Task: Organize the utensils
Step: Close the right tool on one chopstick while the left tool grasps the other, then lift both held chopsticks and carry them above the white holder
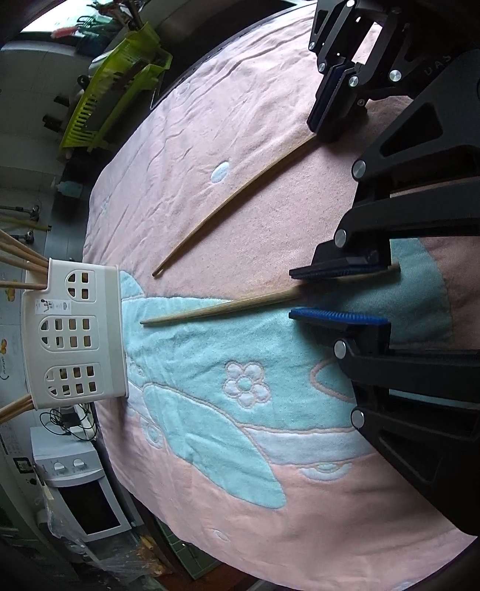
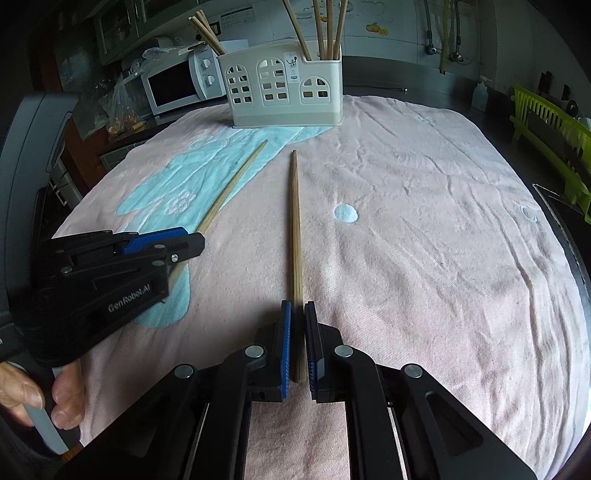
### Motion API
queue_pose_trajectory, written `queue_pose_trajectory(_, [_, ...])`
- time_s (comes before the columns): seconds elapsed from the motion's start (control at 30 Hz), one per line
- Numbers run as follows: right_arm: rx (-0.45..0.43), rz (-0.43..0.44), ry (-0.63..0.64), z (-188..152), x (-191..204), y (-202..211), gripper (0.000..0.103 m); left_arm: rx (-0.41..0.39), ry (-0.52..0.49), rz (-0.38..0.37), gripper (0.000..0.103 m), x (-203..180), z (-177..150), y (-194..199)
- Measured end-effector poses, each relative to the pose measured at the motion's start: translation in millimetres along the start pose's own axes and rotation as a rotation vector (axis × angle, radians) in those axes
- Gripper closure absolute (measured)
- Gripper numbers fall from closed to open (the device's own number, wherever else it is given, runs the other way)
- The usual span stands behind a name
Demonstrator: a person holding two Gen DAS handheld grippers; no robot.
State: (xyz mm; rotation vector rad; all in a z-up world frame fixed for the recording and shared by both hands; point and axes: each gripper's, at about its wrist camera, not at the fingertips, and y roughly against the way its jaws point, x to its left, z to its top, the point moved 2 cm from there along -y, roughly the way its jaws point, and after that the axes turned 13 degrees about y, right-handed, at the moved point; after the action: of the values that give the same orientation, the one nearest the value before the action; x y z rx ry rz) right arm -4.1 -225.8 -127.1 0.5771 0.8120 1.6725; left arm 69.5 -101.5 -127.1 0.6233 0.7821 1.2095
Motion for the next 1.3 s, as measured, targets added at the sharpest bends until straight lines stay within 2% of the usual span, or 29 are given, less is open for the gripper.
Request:
queue_pose_trajectory(0.07, [-0.001,-0.001,0.004,0,0,0,0.096,0.006,0.003,-0.006,0.095,4,1,0])
queue_pose_trajectory(0.23, [-0.006,-0.004,0.008,0,1,2,0.096,0.012,-0.006,-0.015,0.096,8,1,2])
queue_pose_trajectory(0.47, [-0.057,-0.010,0.014,4,0,19,0.096,-0.005,0.025,-0.053,0.098,20,3,13])
queue_pose_trajectory(0.7, [-0.163,-0.025,0.030,26,-4,53,0.096,-0.141,0.059,-0.089,0.098,29,20,51])
queue_pose_trajectory(0.8, [-0.232,-0.027,0.042,42,-5,70,0.096,-0.238,0.073,-0.103,0.098,34,35,70])
queue_pose_trajectory(0.9, [-0.276,-0.028,0.051,60,-6,77,0.096,-0.296,0.072,-0.112,0.098,36,50,79])
queue_pose_trajectory(1.3, [-0.354,-0.002,0.058,121,-25,74,0.096,-0.326,0.089,-0.147,0.098,45,101,90])
